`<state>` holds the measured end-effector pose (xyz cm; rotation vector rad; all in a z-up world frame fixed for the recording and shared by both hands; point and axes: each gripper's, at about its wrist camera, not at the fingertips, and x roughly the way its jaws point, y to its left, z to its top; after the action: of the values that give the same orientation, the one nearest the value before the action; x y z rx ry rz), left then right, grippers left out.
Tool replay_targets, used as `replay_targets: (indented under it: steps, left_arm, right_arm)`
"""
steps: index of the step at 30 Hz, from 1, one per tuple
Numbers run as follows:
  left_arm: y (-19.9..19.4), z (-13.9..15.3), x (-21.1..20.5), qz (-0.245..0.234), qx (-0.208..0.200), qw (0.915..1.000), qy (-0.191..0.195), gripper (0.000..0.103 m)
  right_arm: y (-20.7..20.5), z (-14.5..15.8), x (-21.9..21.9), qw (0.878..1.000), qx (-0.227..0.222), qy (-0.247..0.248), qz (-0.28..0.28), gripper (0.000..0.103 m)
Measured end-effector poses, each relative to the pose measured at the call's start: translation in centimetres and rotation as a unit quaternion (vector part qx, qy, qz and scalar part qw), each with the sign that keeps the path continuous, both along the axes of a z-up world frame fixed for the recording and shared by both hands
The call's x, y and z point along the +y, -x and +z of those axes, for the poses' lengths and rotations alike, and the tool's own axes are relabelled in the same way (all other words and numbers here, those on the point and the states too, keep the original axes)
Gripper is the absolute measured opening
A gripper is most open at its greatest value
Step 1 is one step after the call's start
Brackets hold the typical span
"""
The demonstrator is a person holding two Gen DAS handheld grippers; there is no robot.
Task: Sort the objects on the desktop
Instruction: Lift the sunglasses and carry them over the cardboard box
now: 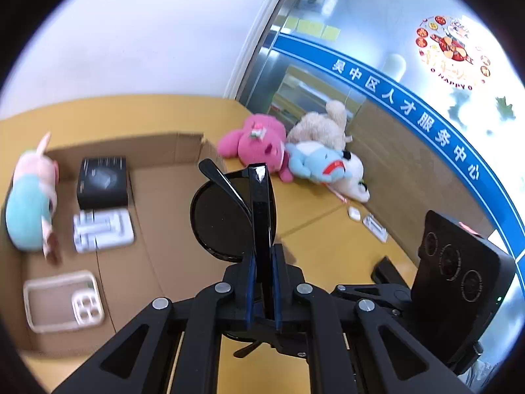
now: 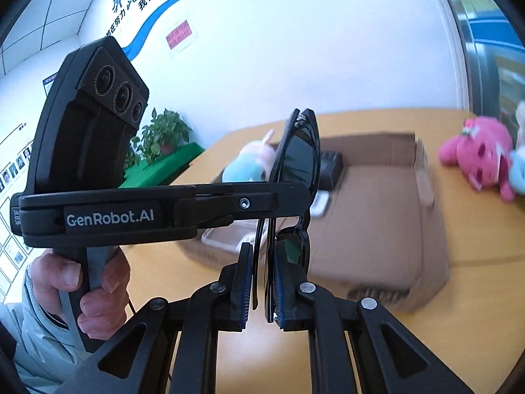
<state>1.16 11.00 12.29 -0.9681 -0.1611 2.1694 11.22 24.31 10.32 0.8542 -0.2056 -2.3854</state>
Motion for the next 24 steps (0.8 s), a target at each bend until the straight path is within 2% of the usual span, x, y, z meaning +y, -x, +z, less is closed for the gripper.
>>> replay_targets:
  steps: [6, 12, 15, 18, 24]
  left_arm:
    - [4.5, 2.7, 0.3, 0.007, 0.014, 0.9999, 0.006, 0.008]
    - [9.6, 3.2, 0.8, 0.016, 0.013, 0.9996, 0.02, 0.008]
    - [12.7, 2.2, 0.8, 0.025, 0.0, 0.9993, 0.029, 0.008]
    - [16.0, 0.6, 0.8, 0.029, -0.032, 0.9988, 0.025, 0.008]
    - [22.2, -3.5, 1.8, 0.041, -0.092, 0.9943, 0.036, 0.008]
  right_arm:
    - [4.9, 2.6, 0.1, 1.0, 0.0, 0.004, 0.011, 0.011]
    - [11.5, 3.4, 0.5, 0.999, -0.031, 0.009, 0.03, 0.011]
    - [14.4, 3.1, 0.4, 0.998, -0.047, 0.007, 0.037, 0.011]
    - [17.5, 2.2, 0.2, 0.997, -0.068, -0.005, 0.039, 0.011]
    - [25.3, -1.9, 0.8, 0.99, -0.136, 0.006, 0.03, 0.011]
